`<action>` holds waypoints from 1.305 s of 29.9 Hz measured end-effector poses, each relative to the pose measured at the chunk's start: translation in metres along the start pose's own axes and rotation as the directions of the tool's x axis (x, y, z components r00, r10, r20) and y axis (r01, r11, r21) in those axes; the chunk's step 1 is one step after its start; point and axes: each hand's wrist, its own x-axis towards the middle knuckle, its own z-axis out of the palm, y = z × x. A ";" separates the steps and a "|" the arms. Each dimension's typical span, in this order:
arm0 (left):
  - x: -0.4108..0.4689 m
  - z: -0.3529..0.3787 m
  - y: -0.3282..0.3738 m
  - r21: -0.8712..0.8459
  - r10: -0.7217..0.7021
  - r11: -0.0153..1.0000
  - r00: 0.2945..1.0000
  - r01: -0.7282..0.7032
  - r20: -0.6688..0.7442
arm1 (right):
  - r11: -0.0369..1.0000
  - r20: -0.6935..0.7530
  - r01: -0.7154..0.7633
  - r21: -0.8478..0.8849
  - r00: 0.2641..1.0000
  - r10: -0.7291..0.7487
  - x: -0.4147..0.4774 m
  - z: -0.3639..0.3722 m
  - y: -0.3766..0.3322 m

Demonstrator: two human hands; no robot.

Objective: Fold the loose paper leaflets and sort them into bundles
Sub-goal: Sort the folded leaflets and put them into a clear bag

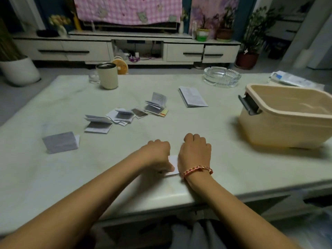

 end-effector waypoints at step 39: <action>-0.029 -0.007 -0.056 -0.371 0.099 0.885 0.893 -0.281 -0.440 | 0.437 0.171 -0.003 0.899 0.923 -0.344 0.001 -0.036 0.010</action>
